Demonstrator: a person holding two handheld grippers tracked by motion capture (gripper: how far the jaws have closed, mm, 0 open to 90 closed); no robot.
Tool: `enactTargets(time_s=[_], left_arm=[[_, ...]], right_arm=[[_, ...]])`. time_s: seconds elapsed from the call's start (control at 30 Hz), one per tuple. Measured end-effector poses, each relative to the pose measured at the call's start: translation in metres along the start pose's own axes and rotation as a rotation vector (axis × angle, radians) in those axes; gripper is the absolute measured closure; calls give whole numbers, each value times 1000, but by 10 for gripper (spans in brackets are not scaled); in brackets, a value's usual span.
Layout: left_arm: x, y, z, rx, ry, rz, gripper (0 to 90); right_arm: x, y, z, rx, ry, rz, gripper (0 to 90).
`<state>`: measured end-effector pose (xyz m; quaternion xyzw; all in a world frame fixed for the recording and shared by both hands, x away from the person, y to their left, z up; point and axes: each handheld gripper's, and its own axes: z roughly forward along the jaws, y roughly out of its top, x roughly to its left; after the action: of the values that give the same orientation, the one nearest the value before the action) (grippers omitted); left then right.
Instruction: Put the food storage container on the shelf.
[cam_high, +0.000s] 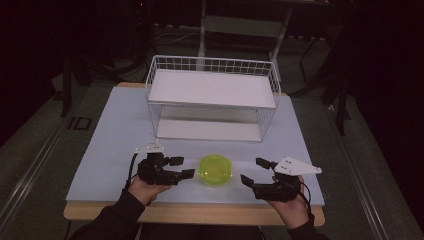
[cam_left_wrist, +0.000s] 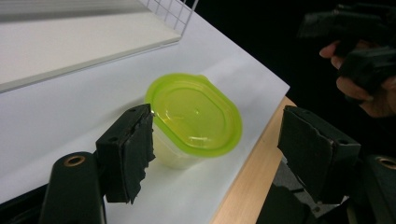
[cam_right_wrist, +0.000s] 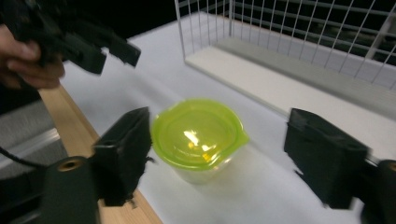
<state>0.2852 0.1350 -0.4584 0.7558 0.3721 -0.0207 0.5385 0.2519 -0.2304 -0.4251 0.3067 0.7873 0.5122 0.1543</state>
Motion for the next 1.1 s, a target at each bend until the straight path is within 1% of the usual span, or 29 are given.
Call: enactTargets(time_s=[0.03, 0.07, 0.13, 0.17, 0.2, 0.23, 0.3, 0.33, 0.37, 0.4, 0.43, 0.47, 0.5, 0.53, 0.57, 0.6, 0.63, 0.67, 0.7, 0.77, 0.8, 0.83, 0.87, 0.93, 0.97, 1.0, 1.03, 1.07, 1.1], left_arm=[[1, 1, 1, -6, -7, -8, 276], [2, 2, 3, -4, -5, -12, 276], [4, 2, 7, -1, -2, -18, 277], [6, 3, 9, 6, 0, -25, 280], [8, 3, 12, 7, 0, -31, 289], [10, 3, 13, 10, 5, -39, 291], [15, 2, 17, 13, -5, -84, 304], [17, 2, 20, 23, 5, -102, 310], [20, 1, 22, 31, 10, -116, 310], [22, 1, 25, 41, 2, -135, 313], [24, 1, 28, 52, 22, -155, 314], [26, 0, 31, 58, 27, -178, 315], [29, -1, 34, 76, 31, -200, 315], [30, -3, 37, 91, 47, -211, 315], [31, -5, 40, 105, 50, -217, 315], [31, -5, 42, 122, 50, -217, 332], [32, -7, 44, 133, 54, -221, 340], [32, -8, 47, 137, 48, -233, 341], [32, -10, 49, 147, 49, -244, 374], [34, -12, 53, 149, 43, -264, 401], [35, -12, 54, 152, 41, -271, 430], [35, -13, 56, 153, 35, -277, 437], [36, -14, 57, 160, 30, -285, 472], [37, -16, 59, 168, 21, -290, 507], [37, -16, 59, 168, 21, -290, 520], [36, -16, 60, 173, 8, -287, 520], [36, -16, 60, 179, 4, -281, 545], [35, -16, 60, 178, 0, -284, 572], [35, -16, 60, 179, 0, -292, 577]], right_arm=[[1, 1, 2, 16, -15, -4, 315], [2, 2, 5, 32, -22, 5, 342], [1, 3, 13, 64, -3, 46, 366], [0, 4, 17, 71, 3, 56, 402], [-1, 4, 20, 77, 12, 60, 410], [-2, 4, 26, 105, -1, 77, 398], [-4, 4, 35, 149, 26, 123, 399], [-6, 4, 40, 188, 38, 156, 427], [-8, 3, 45, 208, 44, 183, 430], [-9, 2, 49, 215, 52, 207, 458], [-10, 1, 53, 242, 50, 228, 495], [-13, 0, 56, 263, 53, 259, 497], [-16, -1, 59, 262, 72, 306, 524], [-19, -2, 62, 271, 84, 334, 534], [-20, -2, 64, 285, 69, 334, 529], [-22, -4, 68, 299, 57, 351, 530], [-24, -4, 70, 310, 57, 364, 529], [-25, -6, 72, 316, 47, 368, 524], [-27, -7, 74, 318, 37, 374, 528], [-31, -11, 79, 324, 47, 421, 537], [-33, -12, 80, 327, 56, 443, 546], [-35, -13, 82, 334, 56, 450, 546], [-36, -14, 83, 335, 52, 460, 564], [-40, -16, 86, 345, 54, 484, 571], [-40, -16, 86, 345, 54, 484, 571], [-42, -17, 88, 346, 55, 500, 585], [-43, -18, 90, 346, 71, 521, 585], [-43, -19, 92, 351, 60, 526, 593], [-42, -20, 93, 356, 61, 525, 602]])
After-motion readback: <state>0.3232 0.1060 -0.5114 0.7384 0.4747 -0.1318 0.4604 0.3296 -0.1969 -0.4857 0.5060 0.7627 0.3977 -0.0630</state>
